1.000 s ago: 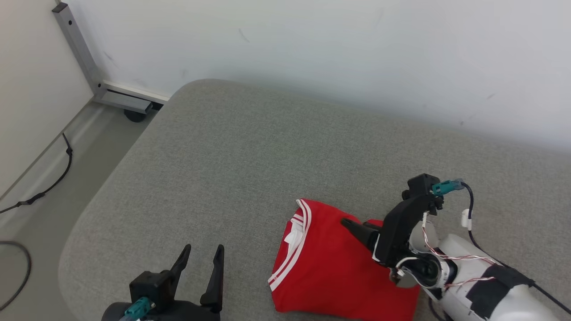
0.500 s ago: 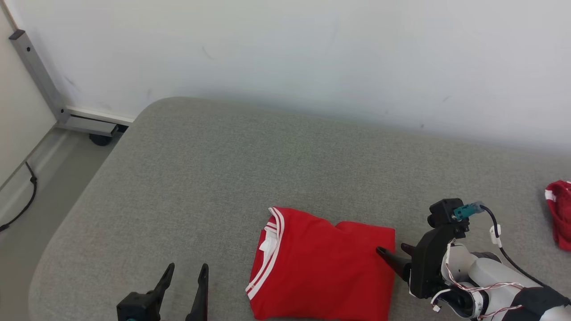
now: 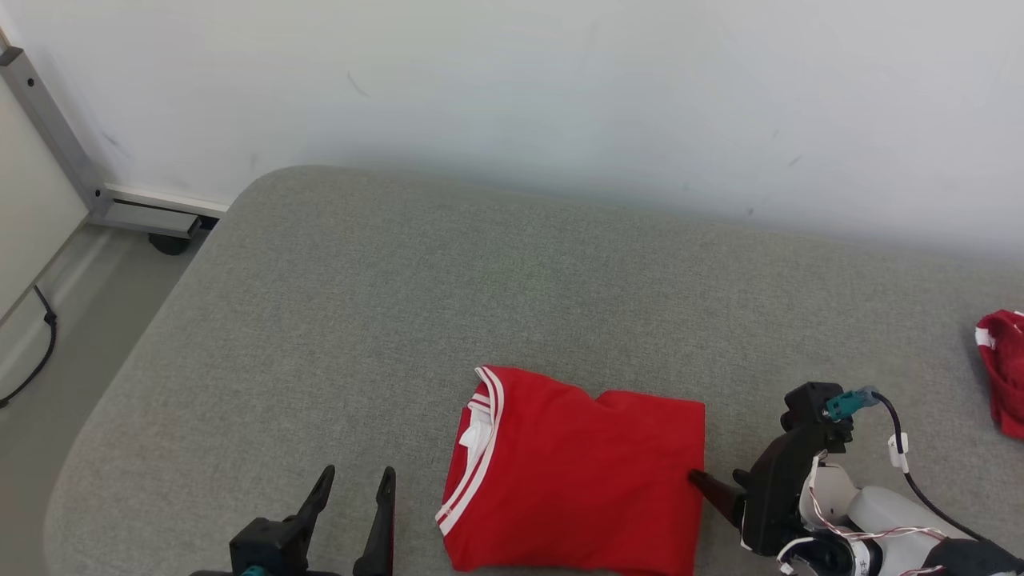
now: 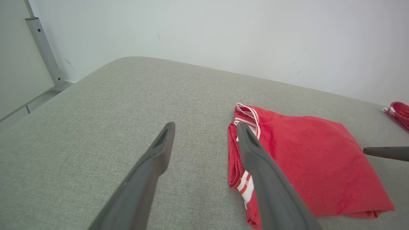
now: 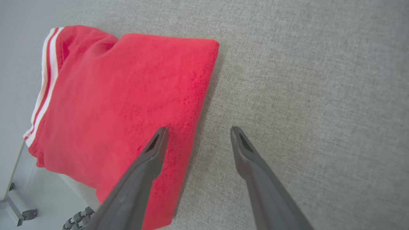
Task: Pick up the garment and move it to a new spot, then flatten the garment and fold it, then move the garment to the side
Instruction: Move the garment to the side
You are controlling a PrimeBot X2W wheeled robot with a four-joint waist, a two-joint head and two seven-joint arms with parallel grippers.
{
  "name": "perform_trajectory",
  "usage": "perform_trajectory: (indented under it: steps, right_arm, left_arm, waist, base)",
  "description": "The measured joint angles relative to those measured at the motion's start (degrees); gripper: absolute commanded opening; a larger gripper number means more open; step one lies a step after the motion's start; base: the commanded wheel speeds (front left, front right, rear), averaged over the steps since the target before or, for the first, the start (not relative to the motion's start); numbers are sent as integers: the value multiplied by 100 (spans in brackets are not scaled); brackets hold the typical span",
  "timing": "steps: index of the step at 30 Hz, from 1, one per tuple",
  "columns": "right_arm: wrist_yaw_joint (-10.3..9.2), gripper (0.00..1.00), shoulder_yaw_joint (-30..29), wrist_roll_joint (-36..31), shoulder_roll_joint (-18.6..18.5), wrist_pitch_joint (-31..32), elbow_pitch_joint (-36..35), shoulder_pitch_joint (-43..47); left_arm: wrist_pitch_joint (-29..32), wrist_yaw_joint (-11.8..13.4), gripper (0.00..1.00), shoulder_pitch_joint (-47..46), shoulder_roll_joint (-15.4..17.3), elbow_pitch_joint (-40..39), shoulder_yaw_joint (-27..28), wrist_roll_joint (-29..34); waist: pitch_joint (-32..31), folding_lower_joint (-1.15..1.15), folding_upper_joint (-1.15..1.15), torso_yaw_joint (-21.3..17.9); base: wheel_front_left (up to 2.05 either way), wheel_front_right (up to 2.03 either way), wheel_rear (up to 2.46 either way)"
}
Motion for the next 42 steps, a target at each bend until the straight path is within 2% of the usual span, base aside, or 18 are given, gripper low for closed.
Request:
perform_trajectory:
  steps: [6, 14, 16, 17, 23, 27, 34, 42]
  right_arm:
    - [-91, 100, -138, 301, 215, 133, 203, 67]
    - [-143, 100, -189, 394, 316, 298, 406, 40]
    - [-143, 11, -186, 396, 332, 337, 439, 16]
    - [-143, 0, -189, 400, 344, 350, 455, -3]
    - [-132, 0, -207, 435, 400, 404, 555, -69]
    - [-40, 0, -238, 432, 350, 446, 580, -263]
    - [111, 0, -370, 356, -52, 449, 621, -676]
    - [158, 0, -470, 162, -650, 509, 744, -1147]
  left_arm:
    - [43, 1, 100, -27, -18, 1, -3, 0]
    - [62, 4, 100, -158, -109, 7, -48, -1]
    - [62, 4, 100, -158, -124, 22, -44, -3]
    - [62, 4, 100, -158, -130, 29, -40, -5]
    - [60, 4, 100, -158, -137, 64, 13, -36]
    - [51, 4, 100, -155, -137, 102, 67, -45]
    - [35, 4, 100, -126, -136, 138, 109, -67]
    - [34, 4, 100, -114, -131, 60, 124, -77]
  waist:
    - [65, 0, 0, 99]
    - [156, 0, 0, 188]
    - [172, 0, 0, 209]
    - [177, 0, 0, 216]
    - [194, 0, 0, 229]
    - [186, 0, 0, 189]
    - [138, 0, 0, 62]
    - [205, 0, 0, -141]
  base:
    - [0, 0, 0]
    - [0, 0, 0]
    - [0, 0, 0]
    - [0, 0, 0]
    - [0, 0, 0]
    - [0, 0, 0]
    - [0, 0, 0]
    - [0, 0, 0]
